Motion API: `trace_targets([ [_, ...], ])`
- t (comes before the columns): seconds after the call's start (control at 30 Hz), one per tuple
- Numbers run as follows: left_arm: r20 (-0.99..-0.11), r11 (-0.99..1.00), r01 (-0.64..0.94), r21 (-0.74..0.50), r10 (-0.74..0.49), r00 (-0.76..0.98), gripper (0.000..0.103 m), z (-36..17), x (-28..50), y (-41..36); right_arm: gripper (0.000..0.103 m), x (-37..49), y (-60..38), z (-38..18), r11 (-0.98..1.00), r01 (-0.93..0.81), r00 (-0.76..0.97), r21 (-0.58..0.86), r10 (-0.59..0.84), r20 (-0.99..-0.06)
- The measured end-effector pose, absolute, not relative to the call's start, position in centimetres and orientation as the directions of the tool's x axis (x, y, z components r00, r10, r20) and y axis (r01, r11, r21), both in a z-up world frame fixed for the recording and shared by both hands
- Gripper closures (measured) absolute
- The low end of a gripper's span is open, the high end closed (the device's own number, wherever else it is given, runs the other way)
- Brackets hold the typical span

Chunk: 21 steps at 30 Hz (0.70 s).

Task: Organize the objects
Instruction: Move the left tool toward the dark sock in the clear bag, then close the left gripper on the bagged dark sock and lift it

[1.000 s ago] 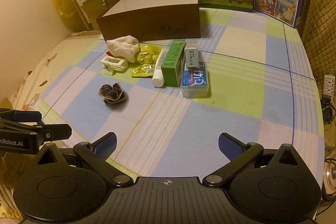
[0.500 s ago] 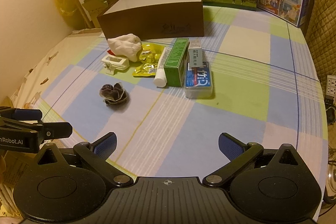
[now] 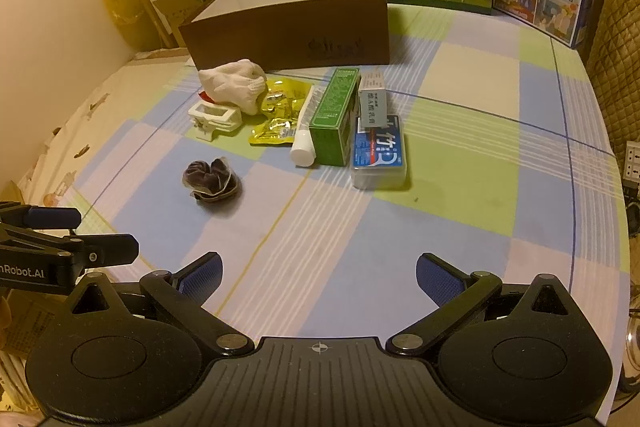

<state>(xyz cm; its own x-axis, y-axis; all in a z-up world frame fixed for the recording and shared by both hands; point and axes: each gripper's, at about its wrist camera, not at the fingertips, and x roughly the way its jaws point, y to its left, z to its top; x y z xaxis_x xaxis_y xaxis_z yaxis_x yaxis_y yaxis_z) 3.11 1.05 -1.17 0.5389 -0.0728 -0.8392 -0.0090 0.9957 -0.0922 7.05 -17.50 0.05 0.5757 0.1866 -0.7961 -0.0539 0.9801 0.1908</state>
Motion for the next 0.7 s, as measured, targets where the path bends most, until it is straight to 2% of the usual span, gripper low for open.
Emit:
trace_targets([
  [0.27,-0.841,0.996,-0.003,-0.091,-0.075,0.535,0.002,-1.7,4.3,1.4,0.002,7.9,-17.8,-0.4,0.980,-0.043,0.566,0.196,0.186,-0.803],
  [0.7,-0.836,0.994,0.043,-0.100,-0.107,0.538,0.008,-4.9,7.8,2.1,0.002,9.6,-19.9,-2.2,0.978,0.051,0.552,0.203,0.142,-0.822],
])
